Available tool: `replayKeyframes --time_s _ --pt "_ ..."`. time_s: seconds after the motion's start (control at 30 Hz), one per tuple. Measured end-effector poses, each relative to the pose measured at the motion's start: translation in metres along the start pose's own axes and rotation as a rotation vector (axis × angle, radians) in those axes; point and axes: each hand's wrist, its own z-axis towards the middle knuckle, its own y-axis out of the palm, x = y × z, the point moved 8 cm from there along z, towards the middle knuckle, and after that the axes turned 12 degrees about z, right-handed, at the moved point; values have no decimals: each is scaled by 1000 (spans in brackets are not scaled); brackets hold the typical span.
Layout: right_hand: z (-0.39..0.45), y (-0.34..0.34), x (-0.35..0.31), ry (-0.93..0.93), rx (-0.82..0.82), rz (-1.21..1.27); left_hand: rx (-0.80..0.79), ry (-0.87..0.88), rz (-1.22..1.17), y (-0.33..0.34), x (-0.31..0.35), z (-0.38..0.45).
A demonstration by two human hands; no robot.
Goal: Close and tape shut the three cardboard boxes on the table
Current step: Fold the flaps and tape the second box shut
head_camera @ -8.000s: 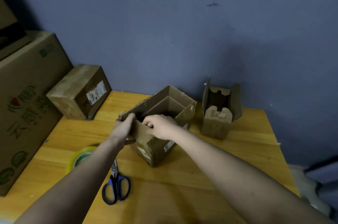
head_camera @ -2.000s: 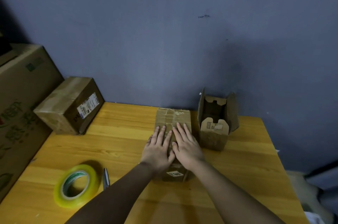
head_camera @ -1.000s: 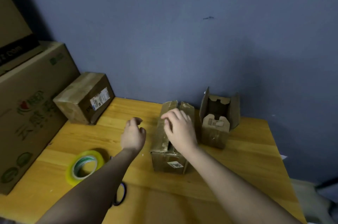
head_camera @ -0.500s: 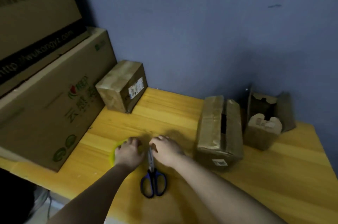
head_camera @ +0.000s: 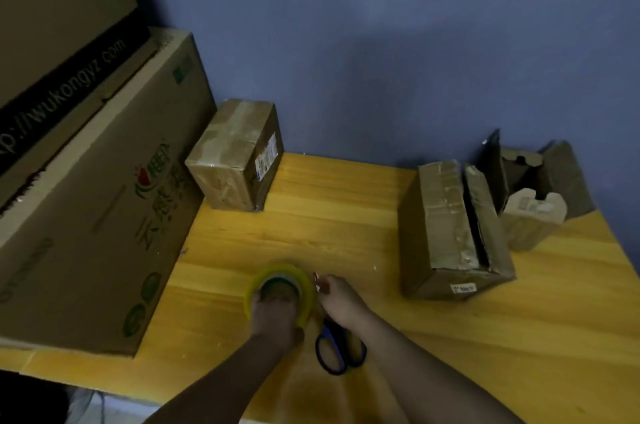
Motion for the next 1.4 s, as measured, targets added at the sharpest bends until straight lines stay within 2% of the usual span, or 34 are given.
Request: replayKeyframes --time_s 0.13,0.23,0.3,0.4,0.47,0.53,0.63,0.8,1.03,1.13,1.27,1.4 --pt "2 -2 7 8 41 12 61 -58 -139 -2 -5 -1" --pt "-2 -5 5 -3 32 129 217 -62 -365 -13 -20 1" --pt "-8 -9 -3 -28 -4 271 261 -7 -584 -23 -29 0" --pt "-22 -25 -23 -109 -24 499 248 80 -970 -39 -38 -6" --pt "-32 -44 -38 -207 -7 506 241 163 -1210 -55 -39 -12" --pt "-42 -62 -51 -290 -10 475 211 255 -1339 -73 -37 -19" --pt "-59 -86 -68 -393 21 370 211 345 -1422 -95 -32 -26" --pt "-96 -125 -92 -690 282 195 259 398 -1506 -124 -22 -31" --pt "-127 -142 -96 -823 555 167 242 392 -1609 -147 -6 -34" --pt "-138 -142 -99 -866 599 141 211 376 -1663 -153 -1 -35" --pt "-143 -140 -99 -823 498 120 129 369 -1705 -151 1 -35" --pt "-158 -144 -106 -902 588 -30 202 466 -1675 -165 4 -45"
